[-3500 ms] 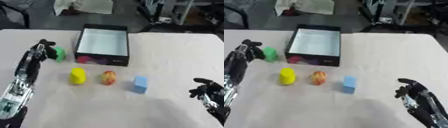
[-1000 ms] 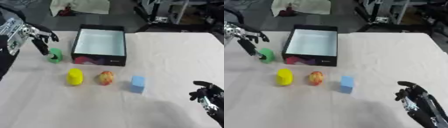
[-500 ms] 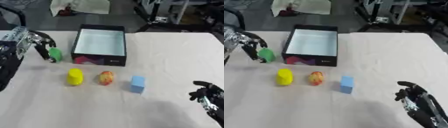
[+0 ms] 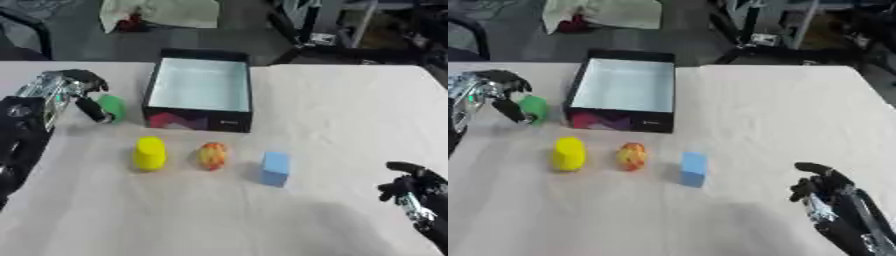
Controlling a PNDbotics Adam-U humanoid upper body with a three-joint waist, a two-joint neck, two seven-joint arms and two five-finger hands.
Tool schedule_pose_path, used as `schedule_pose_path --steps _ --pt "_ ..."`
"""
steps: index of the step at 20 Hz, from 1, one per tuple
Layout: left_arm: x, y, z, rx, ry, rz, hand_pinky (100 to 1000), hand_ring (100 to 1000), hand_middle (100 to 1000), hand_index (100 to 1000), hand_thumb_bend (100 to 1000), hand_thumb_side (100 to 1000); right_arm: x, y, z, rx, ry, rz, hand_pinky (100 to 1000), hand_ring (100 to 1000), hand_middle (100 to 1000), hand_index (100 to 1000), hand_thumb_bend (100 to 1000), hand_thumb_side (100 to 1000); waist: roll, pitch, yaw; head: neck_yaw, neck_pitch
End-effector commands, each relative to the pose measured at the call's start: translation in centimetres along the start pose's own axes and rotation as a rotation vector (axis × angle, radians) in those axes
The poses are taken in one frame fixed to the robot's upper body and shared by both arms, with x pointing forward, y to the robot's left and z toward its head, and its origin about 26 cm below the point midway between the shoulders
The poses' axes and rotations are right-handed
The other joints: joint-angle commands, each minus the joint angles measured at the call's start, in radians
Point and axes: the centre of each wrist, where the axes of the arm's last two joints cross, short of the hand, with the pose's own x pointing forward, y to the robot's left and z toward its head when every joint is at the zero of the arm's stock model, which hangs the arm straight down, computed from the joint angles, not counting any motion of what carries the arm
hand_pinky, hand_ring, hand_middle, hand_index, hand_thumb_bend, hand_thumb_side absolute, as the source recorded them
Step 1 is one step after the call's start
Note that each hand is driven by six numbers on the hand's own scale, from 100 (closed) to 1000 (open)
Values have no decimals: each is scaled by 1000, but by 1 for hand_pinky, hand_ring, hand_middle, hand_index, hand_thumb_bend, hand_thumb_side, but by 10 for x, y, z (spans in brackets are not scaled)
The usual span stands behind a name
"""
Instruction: Pick up objects on the table and place them in the box.
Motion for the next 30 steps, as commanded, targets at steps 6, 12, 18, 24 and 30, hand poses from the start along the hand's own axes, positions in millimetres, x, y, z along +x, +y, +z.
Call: schedule_pose_path --steps 6,12,18,24,30 --pt "-5 12 5 74 -4 33 445 435 532 700 100 239 3 -3 -2 3 -12 15 686 484 311 768 100 473 0 -20 -4 1 -2" --pt "-7 71 33 288 -6 27 424 408 508 687 100 219 3 -4 -1 1 -9 16 686 484 311 768 100 471 0 -25 -3 1 -2" --pt "32 133 61 472 -91 -29 454 419 523 708 100 219 2 -2 0 10 -5 13 686 483 311 768 100 472 -2 -28 -2 7 -2" --pt "97 120 39 424 -168 -64 464 434 535 720 100 248 2 0 -2 19 -10 0 686 483 311 768 100 477 -7 -24 -15 25 -2" --pt "137 87 19 453 -172 -83 664 603 686 843 222 365 3 0 -5 22 -19 -6 686 482 311 767 100 478 -9 -17 -29 37 -2"
